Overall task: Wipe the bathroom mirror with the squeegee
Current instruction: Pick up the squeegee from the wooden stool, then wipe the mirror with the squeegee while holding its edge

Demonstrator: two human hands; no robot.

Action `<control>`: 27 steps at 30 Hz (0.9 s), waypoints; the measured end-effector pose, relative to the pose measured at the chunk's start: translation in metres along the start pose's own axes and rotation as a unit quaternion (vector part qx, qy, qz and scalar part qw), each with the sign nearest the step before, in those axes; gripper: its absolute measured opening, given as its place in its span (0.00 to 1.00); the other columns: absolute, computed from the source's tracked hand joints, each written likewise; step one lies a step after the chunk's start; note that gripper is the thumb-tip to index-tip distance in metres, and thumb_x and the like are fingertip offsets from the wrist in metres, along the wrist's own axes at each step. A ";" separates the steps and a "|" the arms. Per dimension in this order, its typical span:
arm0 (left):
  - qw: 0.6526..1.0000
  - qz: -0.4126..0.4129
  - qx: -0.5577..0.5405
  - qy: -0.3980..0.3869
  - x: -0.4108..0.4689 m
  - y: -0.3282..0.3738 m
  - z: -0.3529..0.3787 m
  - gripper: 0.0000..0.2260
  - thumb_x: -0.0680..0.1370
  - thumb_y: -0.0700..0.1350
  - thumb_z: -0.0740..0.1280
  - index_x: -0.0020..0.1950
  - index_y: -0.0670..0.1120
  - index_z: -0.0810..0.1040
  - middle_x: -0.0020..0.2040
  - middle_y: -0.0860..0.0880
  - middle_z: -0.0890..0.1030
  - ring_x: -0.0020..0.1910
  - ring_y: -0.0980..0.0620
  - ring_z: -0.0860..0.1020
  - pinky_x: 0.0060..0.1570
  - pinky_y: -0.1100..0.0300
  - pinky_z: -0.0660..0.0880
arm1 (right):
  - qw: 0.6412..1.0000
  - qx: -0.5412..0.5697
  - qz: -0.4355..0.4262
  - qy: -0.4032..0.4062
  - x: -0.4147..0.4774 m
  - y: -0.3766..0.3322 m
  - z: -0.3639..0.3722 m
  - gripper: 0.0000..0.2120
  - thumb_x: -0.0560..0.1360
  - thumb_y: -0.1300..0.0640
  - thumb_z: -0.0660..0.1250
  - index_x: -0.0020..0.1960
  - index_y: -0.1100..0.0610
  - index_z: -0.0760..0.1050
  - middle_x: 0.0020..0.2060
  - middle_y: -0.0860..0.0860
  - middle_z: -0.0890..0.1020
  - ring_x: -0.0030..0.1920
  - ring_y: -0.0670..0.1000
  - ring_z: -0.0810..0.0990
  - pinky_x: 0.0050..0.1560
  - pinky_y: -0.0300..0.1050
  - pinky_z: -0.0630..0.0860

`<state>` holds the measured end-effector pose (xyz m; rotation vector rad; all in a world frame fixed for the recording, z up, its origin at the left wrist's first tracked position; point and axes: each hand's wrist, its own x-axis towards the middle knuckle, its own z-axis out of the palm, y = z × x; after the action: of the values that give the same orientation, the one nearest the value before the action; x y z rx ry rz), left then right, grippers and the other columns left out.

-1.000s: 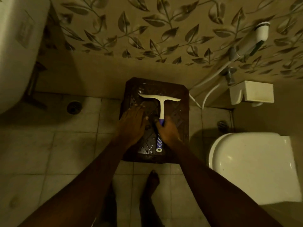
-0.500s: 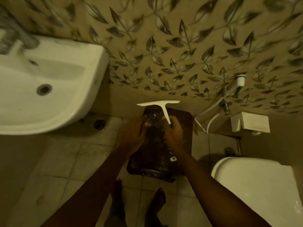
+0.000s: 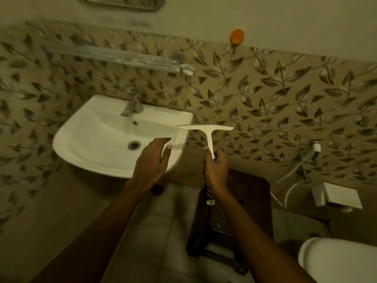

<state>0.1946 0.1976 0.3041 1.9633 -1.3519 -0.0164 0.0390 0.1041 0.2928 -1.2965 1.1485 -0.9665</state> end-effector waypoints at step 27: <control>0.972 0.074 -0.073 0.209 0.290 -0.114 -0.288 0.15 0.82 0.49 0.58 0.63 0.44 0.75 0.61 0.45 0.76 0.59 0.51 0.74 0.59 0.58 0.70 | 0.956 0.099 -0.276 0.029 0.081 -0.243 0.279 0.12 0.80 0.51 0.63 0.44 0.59 0.72 0.30 0.56 0.73 0.26 0.53 0.70 0.21 0.42 0.68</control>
<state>0.5302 0.1426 0.5581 1.6244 -1.1747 0.3428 0.3477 0.0653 0.5090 -1.4613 0.7103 -1.4944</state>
